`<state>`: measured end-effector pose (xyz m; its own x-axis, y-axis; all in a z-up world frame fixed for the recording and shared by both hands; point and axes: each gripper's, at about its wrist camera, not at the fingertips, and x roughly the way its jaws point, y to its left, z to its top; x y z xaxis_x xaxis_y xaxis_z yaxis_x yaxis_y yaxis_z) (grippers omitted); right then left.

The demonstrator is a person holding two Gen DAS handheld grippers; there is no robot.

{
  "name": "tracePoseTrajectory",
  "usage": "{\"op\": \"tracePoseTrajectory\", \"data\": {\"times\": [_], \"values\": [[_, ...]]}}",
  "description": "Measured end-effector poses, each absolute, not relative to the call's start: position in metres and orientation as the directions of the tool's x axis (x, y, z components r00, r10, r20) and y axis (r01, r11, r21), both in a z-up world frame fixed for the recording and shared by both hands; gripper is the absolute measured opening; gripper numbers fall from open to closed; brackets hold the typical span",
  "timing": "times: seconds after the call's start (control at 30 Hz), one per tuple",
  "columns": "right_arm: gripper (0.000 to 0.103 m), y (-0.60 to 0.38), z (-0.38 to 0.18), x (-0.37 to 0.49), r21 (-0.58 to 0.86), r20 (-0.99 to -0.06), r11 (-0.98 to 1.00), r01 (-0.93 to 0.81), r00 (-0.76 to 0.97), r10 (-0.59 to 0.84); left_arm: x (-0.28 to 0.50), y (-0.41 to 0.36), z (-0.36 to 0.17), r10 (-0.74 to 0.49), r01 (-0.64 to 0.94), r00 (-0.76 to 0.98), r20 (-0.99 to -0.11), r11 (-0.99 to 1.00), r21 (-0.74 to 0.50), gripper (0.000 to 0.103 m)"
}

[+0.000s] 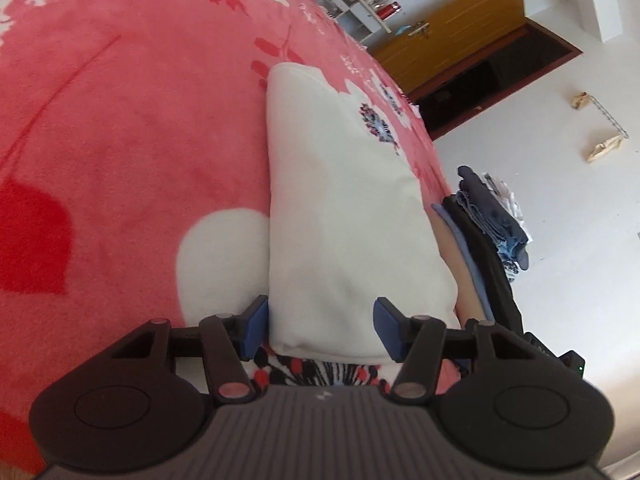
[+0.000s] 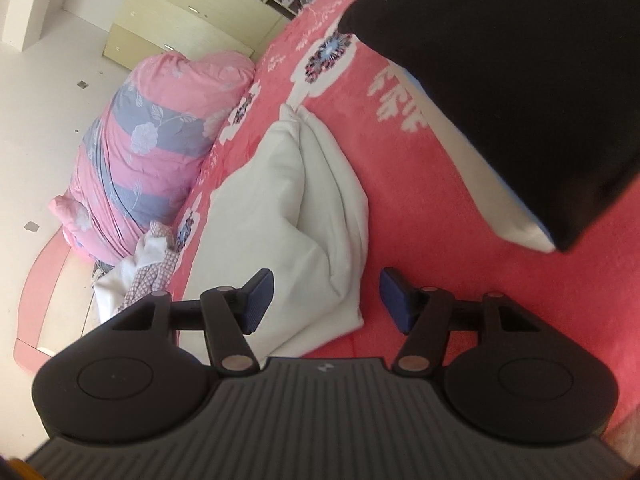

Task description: Fold clothes

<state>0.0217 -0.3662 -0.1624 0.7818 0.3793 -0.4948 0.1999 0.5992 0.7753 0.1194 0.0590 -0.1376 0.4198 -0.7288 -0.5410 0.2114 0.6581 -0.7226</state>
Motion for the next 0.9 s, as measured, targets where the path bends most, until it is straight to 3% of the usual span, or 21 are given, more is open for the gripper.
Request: {"op": "tracePoseTrajectory", "data": {"times": [0.3, 0.37, 0.4, 0.43, 0.7, 0.8, 0.9], "values": [[0.054, -0.357, -0.174, 0.052, 0.827, -0.467, 0.523, 0.207, 0.771, 0.432, 0.133, 0.067, -0.157, -0.754, 0.131, 0.43, -0.497, 0.596, -0.792, 0.031], [0.036, -0.351, -0.172, 0.055, 0.822, -0.468, 0.533, 0.199, 0.769, 0.435, 0.132, 0.067, -0.156, -0.753, 0.126, 0.438, -0.492, 0.593, -0.795, 0.024], [0.022, -0.35, -0.173, 0.054, 0.831, -0.457, 0.522, 0.194, 0.772, 0.441, 0.131, 0.069, -0.155, -0.755, 0.122, 0.441, -0.485, 0.586, -0.801, 0.021], [0.021, -0.349, -0.174, 0.053, 0.839, -0.446, 0.51, 0.189, 0.776, 0.446, 0.13, 0.07, -0.154, -0.761, 0.119, 0.442, -0.475, 0.575, -0.81, 0.019], [0.017, -0.342, -0.138, 0.019, 0.852, -0.346, 0.52, 0.059, 0.809, 0.475, 0.097, 0.092, -0.124, -0.81, 0.165, 0.427, -0.401, 0.506, -0.847, 0.017], [0.017, -0.34, -0.138, -0.018, 0.852, -0.341, 0.522, 0.042, 0.802, 0.491, 0.069, 0.095, -0.123, -0.802, 0.203, 0.398, -0.445, 0.551, -0.81, 0.017], [0.023, -0.336, -0.157, -0.04, 0.82, -0.416, 0.565, 0.091, 0.772, 0.48, 0.056, 0.087, -0.139, -0.726, 0.223, 0.382, -0.571, 0.673, -0.706, 0.025]]}}
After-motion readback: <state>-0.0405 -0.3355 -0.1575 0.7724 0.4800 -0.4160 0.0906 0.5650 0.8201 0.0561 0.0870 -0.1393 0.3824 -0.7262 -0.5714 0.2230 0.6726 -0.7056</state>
